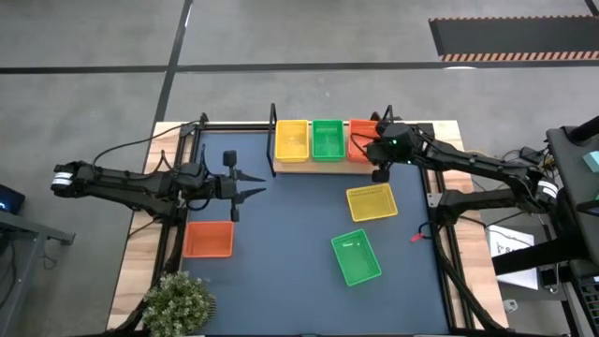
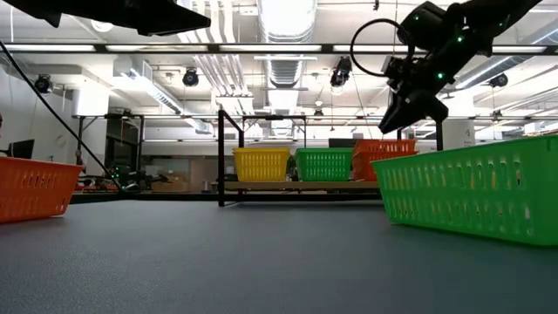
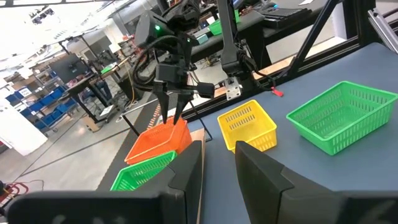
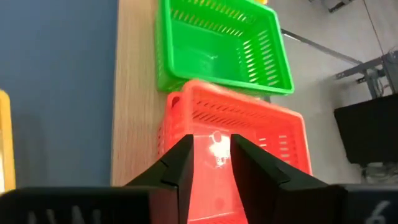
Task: Stack baskets on shelf by color
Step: Stack the top orange bin on top of the orange bin on the shelf
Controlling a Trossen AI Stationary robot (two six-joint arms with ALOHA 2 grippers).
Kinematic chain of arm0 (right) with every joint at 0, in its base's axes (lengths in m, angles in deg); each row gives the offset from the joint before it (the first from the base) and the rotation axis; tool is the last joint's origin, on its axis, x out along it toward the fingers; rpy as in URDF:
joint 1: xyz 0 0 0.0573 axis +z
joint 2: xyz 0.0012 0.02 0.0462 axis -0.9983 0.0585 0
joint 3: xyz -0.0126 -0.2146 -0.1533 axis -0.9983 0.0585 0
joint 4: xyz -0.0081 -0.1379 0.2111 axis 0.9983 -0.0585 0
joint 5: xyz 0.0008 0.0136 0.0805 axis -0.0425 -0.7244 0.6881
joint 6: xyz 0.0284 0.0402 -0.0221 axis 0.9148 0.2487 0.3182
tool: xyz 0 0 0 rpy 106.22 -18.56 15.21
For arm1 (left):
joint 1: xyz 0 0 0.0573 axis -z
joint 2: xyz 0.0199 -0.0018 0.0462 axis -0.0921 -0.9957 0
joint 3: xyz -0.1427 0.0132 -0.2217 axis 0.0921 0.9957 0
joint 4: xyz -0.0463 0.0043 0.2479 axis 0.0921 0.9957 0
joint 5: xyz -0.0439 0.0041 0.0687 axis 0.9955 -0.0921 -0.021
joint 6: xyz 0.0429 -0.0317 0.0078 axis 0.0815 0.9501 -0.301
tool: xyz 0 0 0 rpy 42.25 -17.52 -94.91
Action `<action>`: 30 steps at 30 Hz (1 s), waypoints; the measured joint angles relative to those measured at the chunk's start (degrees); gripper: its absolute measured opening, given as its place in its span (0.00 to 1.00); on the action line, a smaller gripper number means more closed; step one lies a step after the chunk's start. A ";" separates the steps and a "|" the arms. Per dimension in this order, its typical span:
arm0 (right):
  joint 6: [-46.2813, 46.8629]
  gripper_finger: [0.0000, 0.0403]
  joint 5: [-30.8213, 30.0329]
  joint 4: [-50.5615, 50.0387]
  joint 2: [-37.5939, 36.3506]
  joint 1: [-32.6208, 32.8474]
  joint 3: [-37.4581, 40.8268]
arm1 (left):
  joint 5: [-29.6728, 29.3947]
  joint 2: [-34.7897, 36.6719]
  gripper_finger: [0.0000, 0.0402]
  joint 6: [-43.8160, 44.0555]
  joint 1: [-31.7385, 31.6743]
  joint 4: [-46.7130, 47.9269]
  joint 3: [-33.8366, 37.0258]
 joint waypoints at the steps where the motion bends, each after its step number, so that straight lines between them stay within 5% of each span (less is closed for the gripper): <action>1: 0.92 0.25 0.02 -0.83 0.00 0.00 -0.56 | 0.00 0.00 0.20 0.00 0.01 0.01 -0.01; 10: 17.49 0.22 -0.52 -3.82 1.46 2.70 -6.85 | 0.00 0.00 0.20 -0.03 0.02 0.13 0.00; 21: 23.07 0.04 -5.56 -17.43 18.28 4.85 -20.51 | 0.00 0.03 0.20 -0.04 0.00 -0.98 0.00; 30: 22.49 0.02 -7.63 -26.99 27.87 4.90 -28.97 | 0.00 0.02 0.20 -0.06 0.00 -0.77 0.00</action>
